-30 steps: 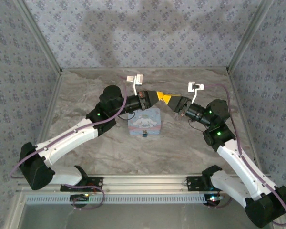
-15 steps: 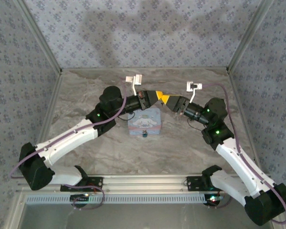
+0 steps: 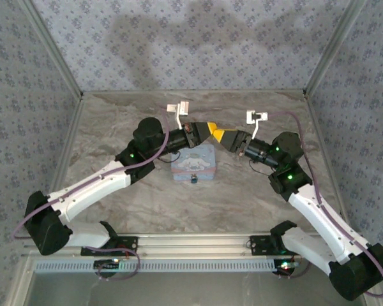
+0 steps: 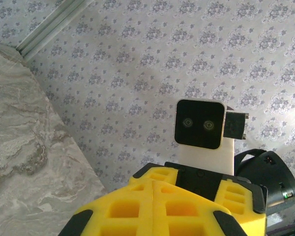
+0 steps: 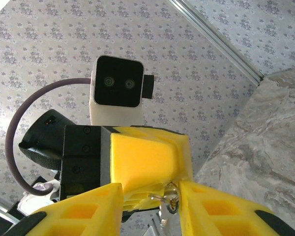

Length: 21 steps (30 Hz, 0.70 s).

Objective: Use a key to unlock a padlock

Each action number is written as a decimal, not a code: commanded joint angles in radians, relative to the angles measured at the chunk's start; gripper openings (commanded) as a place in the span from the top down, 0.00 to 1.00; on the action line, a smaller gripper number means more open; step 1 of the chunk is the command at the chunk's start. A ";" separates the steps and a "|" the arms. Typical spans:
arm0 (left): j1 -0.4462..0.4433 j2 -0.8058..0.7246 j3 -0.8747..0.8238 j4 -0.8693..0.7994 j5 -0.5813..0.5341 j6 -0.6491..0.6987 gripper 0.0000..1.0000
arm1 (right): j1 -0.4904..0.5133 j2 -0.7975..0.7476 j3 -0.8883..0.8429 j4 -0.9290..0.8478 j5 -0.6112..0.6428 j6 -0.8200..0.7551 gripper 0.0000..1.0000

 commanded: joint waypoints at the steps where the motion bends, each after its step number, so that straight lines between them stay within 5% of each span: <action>1: -0.006 -0.034 -0.004 0.047 -0.018 -0.006 1.00 | 0.007 -0.015 0.005 0.030 -0.015 -0.002 0.68; 15: -0.014 -0.028 -0.006 0.093 0.012 -0.028 1.00 | 0.007 0.005 0.024 -0.011 0.020 -0.032 0.90; 19: -0.018 -0.029 -0.009 0.089 0.007 -0.022 1.00 | 0.008 0.008 0.031 -0.014 0.013 -0.027 0.71; 21: -0.018 -0.029 -0.012 0.089 0.004 -0.021 1.00 | 0.010 0.005 0.029 -0.001 0.006 -0.025 0.74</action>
